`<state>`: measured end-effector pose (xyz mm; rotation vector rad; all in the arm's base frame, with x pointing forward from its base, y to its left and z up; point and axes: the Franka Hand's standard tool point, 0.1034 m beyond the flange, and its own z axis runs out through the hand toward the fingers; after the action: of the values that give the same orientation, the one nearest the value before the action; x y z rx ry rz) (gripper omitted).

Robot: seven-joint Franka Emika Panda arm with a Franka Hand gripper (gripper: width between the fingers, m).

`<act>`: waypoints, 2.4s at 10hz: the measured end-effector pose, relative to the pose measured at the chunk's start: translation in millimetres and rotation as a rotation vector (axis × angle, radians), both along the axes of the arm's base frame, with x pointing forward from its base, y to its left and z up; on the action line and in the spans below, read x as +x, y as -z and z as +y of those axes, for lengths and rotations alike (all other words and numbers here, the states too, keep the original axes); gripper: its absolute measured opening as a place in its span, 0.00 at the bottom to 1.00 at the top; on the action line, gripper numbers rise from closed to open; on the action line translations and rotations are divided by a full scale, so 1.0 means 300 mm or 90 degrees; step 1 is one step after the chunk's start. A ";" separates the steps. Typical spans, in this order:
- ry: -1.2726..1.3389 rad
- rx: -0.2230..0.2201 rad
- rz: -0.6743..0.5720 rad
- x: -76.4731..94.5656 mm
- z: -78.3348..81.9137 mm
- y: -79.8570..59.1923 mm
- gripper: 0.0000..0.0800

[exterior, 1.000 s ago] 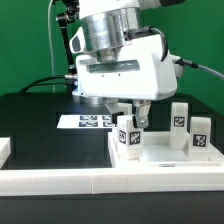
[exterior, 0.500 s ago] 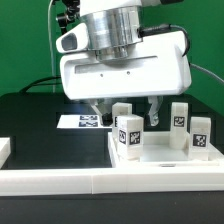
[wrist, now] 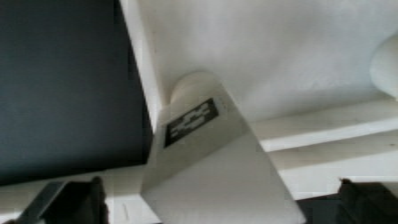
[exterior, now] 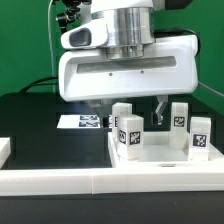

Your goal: Assemble square table

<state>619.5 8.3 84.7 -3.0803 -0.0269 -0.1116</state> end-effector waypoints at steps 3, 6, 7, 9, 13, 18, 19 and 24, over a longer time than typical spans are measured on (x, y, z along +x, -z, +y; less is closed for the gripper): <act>-0.167 -0.018 -0.011 0.002 0.005 0.000 0.81; -0.291 -0.028 -0.020 -0.005 0.000 0.016 0.81; -0.289 -0.028 -0.018 -0.009 0.000 0.022 0.81; -0.289 -0.028 -0.018 -0.009 0.000 0.021 0.62; -0.256 -0.024 -0.017 -0.009 0.000 0.021 0.36; 0.047 0.006 -0.013 -0.013 -0.014 0.023 0.36; 0.091 0.011 -0.013 -0.012 -0.015 0.024 0.36; 0.403 0.047 -0.007 -0.009 -0.032 0.026 0.36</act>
Offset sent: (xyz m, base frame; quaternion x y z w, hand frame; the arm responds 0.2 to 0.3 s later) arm -0.0011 -0.0034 -0.0003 -0.0010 0.0015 -0.2111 0.9775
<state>616.9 -1.2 76.8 -2.8885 0.9226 -0.1491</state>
